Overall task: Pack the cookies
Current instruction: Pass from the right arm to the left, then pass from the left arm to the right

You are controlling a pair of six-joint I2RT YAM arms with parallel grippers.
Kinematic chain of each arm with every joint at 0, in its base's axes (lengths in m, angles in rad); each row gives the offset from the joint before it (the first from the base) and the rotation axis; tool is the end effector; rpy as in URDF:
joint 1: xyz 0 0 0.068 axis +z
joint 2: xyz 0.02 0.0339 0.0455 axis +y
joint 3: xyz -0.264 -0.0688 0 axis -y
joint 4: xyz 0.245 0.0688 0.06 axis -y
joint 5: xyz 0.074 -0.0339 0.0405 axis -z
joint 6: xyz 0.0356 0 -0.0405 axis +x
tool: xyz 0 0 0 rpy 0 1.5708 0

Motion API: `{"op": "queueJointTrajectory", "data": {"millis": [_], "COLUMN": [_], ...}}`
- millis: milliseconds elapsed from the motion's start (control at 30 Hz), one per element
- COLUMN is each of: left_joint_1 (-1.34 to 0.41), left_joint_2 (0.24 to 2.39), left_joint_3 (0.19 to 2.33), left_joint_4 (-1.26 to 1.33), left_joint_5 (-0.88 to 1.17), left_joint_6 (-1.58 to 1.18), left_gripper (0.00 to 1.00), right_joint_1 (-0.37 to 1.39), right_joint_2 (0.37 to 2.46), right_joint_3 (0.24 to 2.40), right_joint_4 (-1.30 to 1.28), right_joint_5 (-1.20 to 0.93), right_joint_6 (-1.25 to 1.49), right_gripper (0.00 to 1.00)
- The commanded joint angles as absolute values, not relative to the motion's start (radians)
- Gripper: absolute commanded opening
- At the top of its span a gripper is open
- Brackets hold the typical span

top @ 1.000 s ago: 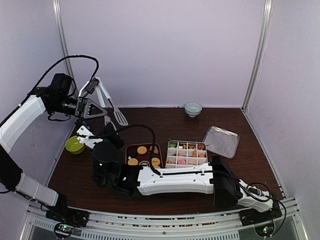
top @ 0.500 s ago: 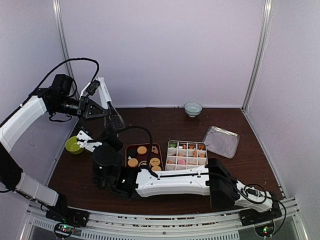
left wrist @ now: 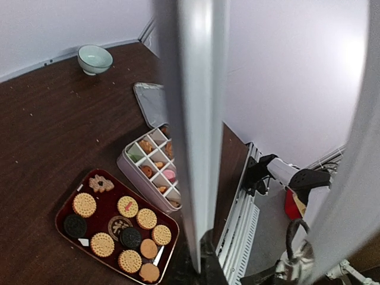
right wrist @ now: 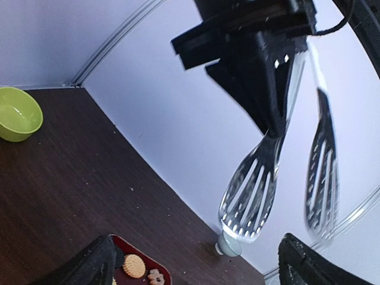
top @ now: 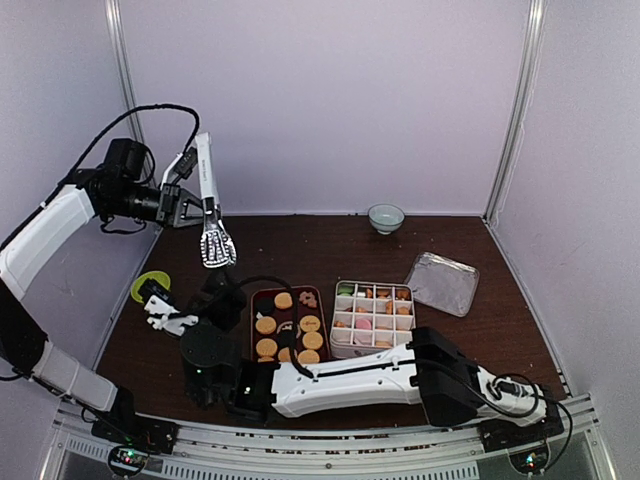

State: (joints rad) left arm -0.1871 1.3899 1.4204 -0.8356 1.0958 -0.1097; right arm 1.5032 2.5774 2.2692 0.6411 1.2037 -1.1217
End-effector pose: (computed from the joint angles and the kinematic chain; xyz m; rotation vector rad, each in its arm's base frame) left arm 0.2674 -0.0828 0.3756 0.6147 2.1405 -1.4340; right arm 0.0721 0.5732 0.2659 -0.7612 1.2549 -0.4313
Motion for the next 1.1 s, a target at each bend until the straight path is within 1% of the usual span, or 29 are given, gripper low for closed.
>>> {"op": "queueJointTrajectory", "data": {"millis": [0,67,133,267,433,500,567,667,767,833,933,1000,1067], "left_joint_1": [-0.184,-0.185,-0.185,-0.185,-0.188,-0.195,-0.216,-0.271,-0.321,-0.331,-0.335,-0.342,-0.346], "left_joint_2": [1.401,1.417,1.439,1.448,1.446,1.447,1.447,1.446,1.438,1.434,1.433,1.433,1.432], "left_joint_3": [1.540,1.600,1.658,1.675,1.597,1.580,1.558,1.525,1.496,1.488,1.482,1.478,1.473], "left_joint_4": [-0.924,-1.013,-1.102,-1.168,-1.178,-1.211,-1.255,-1.315,-1.325,-1.324,-1.325,-1.324,-1.324], "left_joint_5": [1.035,0.998,0.946,0.895,0.897,0.890,0.875,0.849,0.817,0.812,0.808,0.797,0.792], "left_joint_6": [0.075,0.186,0.315,0.415,0.458,0.512,0.577,0.659,0.680,0.686,0.691,0.694,0.695], "left_gripper": [0.00,0.00,0.00,0.00,0.00,0.00,0.00,0.00,0.00,0.00,0.00,0.00,0.00], "right_joint_1": [1.511,1.509,1.499,1.464,1.419,1.374,1.314,1.231,1.182,1.166,1.157,1.155,1.155], "right_joint_2": [2.348,2.210,2.077,1.899,1.797,1.769,1.740,1.719,1.746,1.779,1.827,1.853,1.876], "right_joint_3": [2.021,1.904,1.764,1.597,1.517,1.499,1.469,1.433,1.483,1.541,1.591,1.606,1.621], "right_joint_4": [0.420,0.119,-0.030,-0.098,-0.122,-0.100,-0.010,0.146,0.191,0.189,0.200,0.221,0.226], "right_joint_5": [1.208,1.045,0.801,0.430,0.053,-0.116,-0.285,-0.411,-0.503,-0.555,-0.597,-0.602,-0.585], "right_joint_6": [-0.768,-0.441,-0.206,-0.023,0.082,0.138,0.224,0.345,0.405,0.443,0.488,0.516,0.536], "right_gripper": [1.00,1.00,1.00,1.00,1.00,0.99,0.97,0.94,0.89,0.83,0.70,0.64,0.61]}}
